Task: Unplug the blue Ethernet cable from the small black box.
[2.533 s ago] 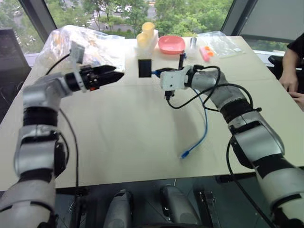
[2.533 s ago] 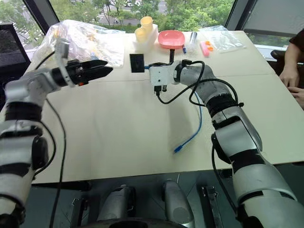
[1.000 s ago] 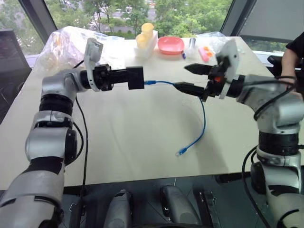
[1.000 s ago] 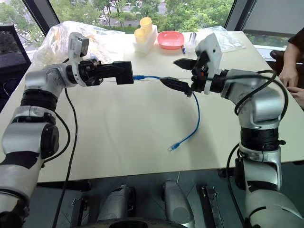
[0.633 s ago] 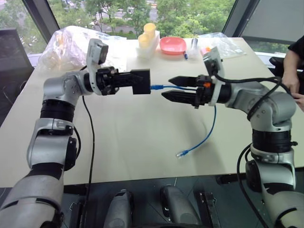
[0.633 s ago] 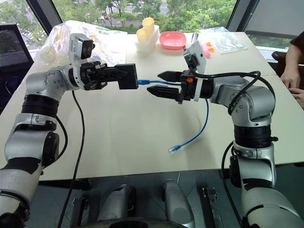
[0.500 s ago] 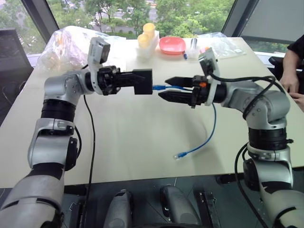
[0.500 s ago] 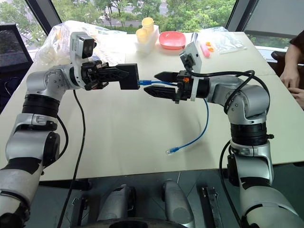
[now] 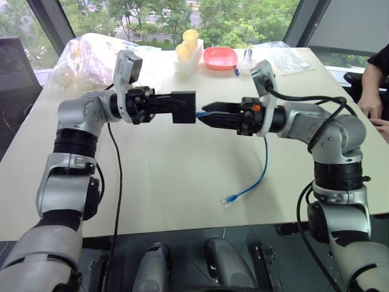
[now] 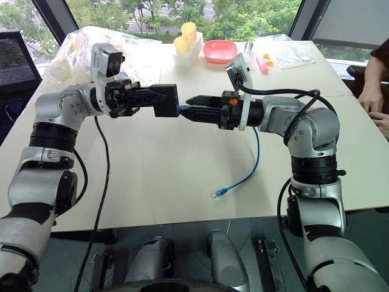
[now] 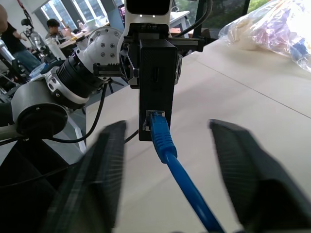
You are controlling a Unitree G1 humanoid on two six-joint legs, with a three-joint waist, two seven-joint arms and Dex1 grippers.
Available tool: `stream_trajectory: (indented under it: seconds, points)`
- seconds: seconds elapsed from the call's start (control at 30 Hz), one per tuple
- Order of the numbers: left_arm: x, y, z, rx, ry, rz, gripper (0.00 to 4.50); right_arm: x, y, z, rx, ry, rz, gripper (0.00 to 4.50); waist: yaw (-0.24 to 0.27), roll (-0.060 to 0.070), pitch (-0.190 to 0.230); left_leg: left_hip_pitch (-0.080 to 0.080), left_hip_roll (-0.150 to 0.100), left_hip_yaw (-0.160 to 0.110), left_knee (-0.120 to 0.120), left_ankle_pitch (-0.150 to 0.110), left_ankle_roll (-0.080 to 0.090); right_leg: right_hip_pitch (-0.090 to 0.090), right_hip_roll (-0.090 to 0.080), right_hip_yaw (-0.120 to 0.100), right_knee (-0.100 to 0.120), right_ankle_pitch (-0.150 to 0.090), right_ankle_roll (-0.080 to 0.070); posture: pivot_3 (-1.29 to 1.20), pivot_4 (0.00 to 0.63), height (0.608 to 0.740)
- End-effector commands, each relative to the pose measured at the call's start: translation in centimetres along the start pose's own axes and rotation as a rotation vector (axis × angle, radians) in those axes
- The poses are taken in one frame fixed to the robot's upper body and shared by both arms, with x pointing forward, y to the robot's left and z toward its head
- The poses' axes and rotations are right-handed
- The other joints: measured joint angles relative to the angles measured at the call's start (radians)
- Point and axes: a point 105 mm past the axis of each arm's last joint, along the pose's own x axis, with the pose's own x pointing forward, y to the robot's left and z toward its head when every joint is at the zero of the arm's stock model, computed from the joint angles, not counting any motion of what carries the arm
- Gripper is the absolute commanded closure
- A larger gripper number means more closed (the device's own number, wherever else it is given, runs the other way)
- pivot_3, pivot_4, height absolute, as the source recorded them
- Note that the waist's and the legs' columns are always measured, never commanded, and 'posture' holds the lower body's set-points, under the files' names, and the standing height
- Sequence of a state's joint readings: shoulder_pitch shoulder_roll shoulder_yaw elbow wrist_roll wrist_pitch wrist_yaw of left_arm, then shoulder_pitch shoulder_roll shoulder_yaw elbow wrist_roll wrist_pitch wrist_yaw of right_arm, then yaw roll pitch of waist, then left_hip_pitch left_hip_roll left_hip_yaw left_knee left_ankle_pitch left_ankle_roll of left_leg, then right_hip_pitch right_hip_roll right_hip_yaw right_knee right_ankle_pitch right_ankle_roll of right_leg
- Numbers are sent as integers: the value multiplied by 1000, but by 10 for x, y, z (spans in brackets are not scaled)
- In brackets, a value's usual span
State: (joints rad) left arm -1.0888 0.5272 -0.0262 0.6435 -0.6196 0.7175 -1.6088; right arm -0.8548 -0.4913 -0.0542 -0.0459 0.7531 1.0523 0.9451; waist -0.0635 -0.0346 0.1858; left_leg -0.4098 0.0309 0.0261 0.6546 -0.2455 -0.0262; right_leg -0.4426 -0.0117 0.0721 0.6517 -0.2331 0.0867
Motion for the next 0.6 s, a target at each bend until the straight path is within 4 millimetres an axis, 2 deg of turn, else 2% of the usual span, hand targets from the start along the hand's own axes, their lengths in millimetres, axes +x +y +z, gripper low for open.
stream_trajectory:
  seconds: [0.03, 0.07, 0.3, 0.33, 0.37, 0.5, 0.6]
  points:
    - [3, -3, 5, 34, 11, -16, 4008, 1, 9, 10, -50, -17, 24, 3879, 0, 0, 0, 0, 0, 0, 0, 0, 0, 0, 0, 0, 0, 0, 0, 0, 150, 737]
    - [3, -3, 5, 34, 11, -16, 4008, 2, 8, 9, -49, -15, 23, 4400, 0, 0, 0, 0, 0, 0, 0, 0, 0, 0, 0, 0, 0, 0, 0, 0, 150, 737]
    - [4, -2, 5, 38, 11, -13, 4008, 3, 8, 6, -43, -6, 24, 4457, 0, 0, 0, 0, 0, 0, 0, 0, 0, 0, 0, 0, 0, 0, 0, 0, 150, 737]
    - [3, -2, 5, 38, 11, -12, 4008, 3, 8, 6, -35, -8, 22, 3648, 0, 0, 0, 0, 0, 0, 0, 0, 0, 0, 0, 0, 0, 0, 0, 0, 150, 737]
    - [3, -2, 5, 39, 10, -10, 4008, 3, 7, 5, -31, -5, 21, 3418, 1, 0, 0, 0, 0, 0, 0, 0, 0, 0, 0, 0, 0, 0, 0, 0, 150, 737]
    - [3, -2, 6, 39, 6, -9, 4008, 3, 7, 5, -26, 0, 21, 1483, 1, 0, 0, 0, 0, 0, 0, 0, 0, 0, 0, 0, 0, 0, 0, 0, 150, 737]
    - [4, -2, 6, 40, 6, -10, 4008, 3, 6, 6, -26, -7, 16, 1483, 0, 0, 0, 0, 0, 0, 0, 0, 0, 0, 0, 0, 0, 0, 0, 0, 150, 737]
